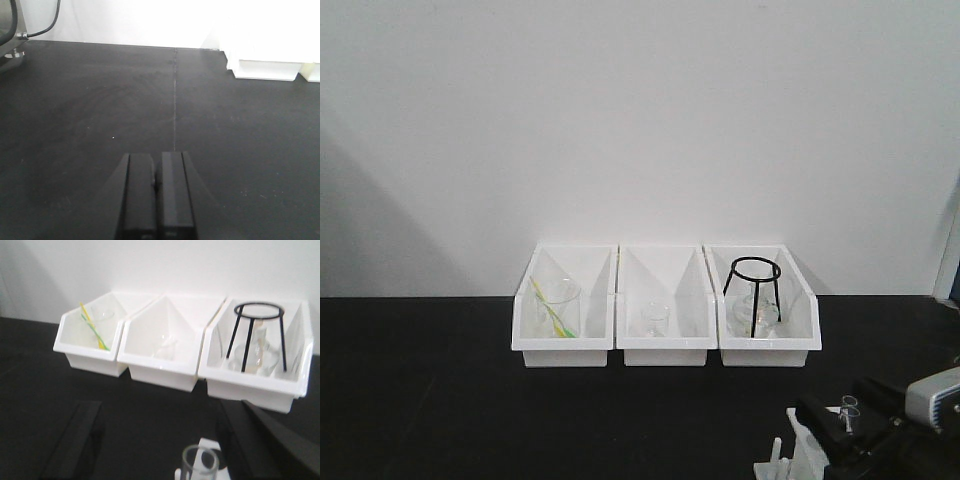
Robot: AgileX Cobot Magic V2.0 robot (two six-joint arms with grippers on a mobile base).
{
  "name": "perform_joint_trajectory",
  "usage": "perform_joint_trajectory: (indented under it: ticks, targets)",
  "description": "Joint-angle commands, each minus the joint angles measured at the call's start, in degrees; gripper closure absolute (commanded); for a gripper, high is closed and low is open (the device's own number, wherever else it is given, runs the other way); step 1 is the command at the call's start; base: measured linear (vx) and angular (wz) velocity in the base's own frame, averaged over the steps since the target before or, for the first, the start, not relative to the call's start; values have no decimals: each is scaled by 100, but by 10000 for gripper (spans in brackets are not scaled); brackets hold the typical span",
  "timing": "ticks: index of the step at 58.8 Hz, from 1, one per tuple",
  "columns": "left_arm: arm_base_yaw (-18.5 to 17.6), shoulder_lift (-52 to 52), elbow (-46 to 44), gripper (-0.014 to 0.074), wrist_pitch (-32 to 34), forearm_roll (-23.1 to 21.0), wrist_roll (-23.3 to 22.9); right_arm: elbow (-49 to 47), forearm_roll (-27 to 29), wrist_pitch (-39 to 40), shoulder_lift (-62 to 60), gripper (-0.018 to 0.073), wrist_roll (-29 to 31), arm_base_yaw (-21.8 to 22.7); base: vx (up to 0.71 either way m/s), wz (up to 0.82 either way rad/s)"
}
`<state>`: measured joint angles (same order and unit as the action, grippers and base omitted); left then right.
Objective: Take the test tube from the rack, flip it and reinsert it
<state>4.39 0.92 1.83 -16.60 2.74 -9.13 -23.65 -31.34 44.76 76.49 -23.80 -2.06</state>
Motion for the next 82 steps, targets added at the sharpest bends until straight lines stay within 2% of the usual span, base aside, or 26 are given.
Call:
perform_joint_trajectory:
  ticks: [1,9,14,17,26,32,77,82]
  targets:
    - [-42,62,-1,603,498,-20,2,-135,67,29,-818,20,52,19,0,0]
    - [-42,62,-1,603,498,-20,2,-135,67,-695,-2065,20,-12,19,0,0]
    - [-42,62,-1,603,498,-20,2,-135,27,-1236,-3090,20,-554,19,0,0]
    - [-42,62,-1,603,498,-20,2,-135,-143,-1644,-3615,27,-814,19,0,0]
    - [-42,62,-1,603,498,-20,2,-135,-986,-3133,-4904,49,-967,19,0,0]
    - [-42,62,-1,603,498,-20,2,-135,-1073,-3584,-5397,49,-1224,19,0,0]
    - [-42,62,-1,603,498,-20,2,-135,-1070,-3686,-5653,50,-1250,19,0,0]
    - [-42,62,-1,603,498,-20,2,-122,-867,-3818,-5717,66,-1103,24,0,0]
